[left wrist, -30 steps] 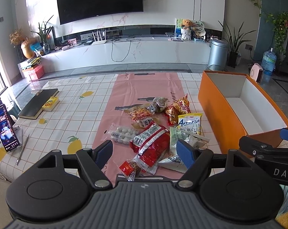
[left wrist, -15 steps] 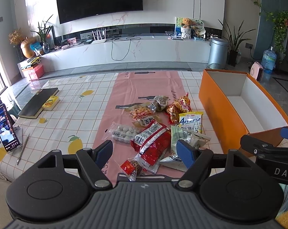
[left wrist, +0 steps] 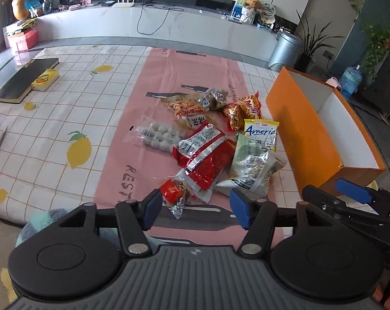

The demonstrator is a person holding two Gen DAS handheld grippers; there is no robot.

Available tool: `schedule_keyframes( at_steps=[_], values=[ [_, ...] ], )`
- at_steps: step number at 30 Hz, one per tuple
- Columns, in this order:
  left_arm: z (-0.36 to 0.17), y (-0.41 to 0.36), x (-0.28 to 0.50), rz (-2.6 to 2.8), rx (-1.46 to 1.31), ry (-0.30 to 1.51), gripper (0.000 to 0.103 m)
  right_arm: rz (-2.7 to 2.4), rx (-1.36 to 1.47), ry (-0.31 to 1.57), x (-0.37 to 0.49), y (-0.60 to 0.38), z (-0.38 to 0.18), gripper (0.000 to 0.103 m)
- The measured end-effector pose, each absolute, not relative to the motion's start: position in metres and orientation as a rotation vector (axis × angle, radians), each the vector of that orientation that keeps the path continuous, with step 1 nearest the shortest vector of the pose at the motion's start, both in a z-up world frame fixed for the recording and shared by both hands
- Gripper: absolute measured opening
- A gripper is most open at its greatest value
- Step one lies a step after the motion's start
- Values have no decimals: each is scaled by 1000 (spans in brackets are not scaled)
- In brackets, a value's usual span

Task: Organize snacks
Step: 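Lower the right tool onto the clear-green printed snack bag and close it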

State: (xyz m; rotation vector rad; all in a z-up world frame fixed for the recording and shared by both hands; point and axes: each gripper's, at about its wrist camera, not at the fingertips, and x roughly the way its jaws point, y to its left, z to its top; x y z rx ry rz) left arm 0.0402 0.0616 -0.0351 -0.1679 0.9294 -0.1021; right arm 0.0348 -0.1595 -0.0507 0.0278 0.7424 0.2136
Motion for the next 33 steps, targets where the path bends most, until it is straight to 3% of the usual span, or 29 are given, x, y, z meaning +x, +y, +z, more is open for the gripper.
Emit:
schedule_keyframes(
  at_steps=[2, 13, 18, 28, 33],
  values=[
    [-40, 65, 46, -97, -178, 945, 69, 231, 35, 755, 41, -155, -55, 63],
    [-83, 88, 90, 32, -361, 1103, 71, 259, 49, 844, 83, -127, -87, 62],
    [-95, 91, 99, 38, -410, 1129, 73, 250, 51, 898, 105, -115, -103, 69],
    [-116, 96, 110, -9, -498, 1178, 74, 226, 36, 957, 126, -96, -128, 70],
    [-124, 99, 111, -37, -542, 1193, 71, 211, 0, 950, 130, -89, -131, 64]
  ],
)
